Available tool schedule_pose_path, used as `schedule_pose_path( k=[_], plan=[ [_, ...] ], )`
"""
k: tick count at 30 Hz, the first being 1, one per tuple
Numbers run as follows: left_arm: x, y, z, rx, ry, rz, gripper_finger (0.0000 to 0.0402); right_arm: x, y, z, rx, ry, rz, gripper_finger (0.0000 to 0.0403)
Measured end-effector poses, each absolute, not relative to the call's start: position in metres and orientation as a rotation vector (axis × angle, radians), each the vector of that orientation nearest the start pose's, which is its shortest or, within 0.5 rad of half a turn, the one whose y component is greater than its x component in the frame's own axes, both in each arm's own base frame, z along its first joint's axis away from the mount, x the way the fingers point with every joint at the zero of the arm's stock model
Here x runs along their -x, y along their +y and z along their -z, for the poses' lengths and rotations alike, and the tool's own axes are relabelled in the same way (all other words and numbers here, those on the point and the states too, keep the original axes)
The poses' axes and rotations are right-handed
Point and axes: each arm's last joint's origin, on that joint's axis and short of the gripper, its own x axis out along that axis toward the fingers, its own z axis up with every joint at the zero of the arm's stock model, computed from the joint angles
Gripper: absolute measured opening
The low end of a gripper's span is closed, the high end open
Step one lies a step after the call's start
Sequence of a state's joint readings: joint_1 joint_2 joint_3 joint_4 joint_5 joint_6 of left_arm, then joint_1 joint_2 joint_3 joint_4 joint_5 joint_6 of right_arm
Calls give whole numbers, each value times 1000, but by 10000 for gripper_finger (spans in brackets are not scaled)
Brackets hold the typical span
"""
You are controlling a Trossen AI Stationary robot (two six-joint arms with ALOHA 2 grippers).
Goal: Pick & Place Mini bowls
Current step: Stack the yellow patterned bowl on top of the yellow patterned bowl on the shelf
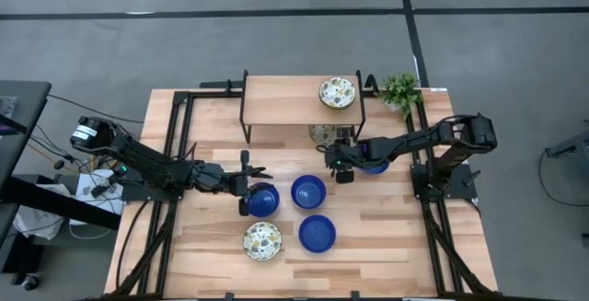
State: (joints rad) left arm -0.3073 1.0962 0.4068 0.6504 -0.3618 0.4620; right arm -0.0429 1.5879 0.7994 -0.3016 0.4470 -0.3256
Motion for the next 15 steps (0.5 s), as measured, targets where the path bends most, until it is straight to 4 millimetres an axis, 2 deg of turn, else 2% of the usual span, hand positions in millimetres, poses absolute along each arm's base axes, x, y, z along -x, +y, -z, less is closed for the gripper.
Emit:
schedule_pose_path(
  k=[6, 15],
  plan=[
    [-214, -57, -225, -475, 48, -46, 106, -284, -24, -154, 535, 1135, 249, 142],
    [-214, -57, -225, -474, 48, -46, 106, -287, -36, -156, 571, 1105, 261, 129]
  ],
)
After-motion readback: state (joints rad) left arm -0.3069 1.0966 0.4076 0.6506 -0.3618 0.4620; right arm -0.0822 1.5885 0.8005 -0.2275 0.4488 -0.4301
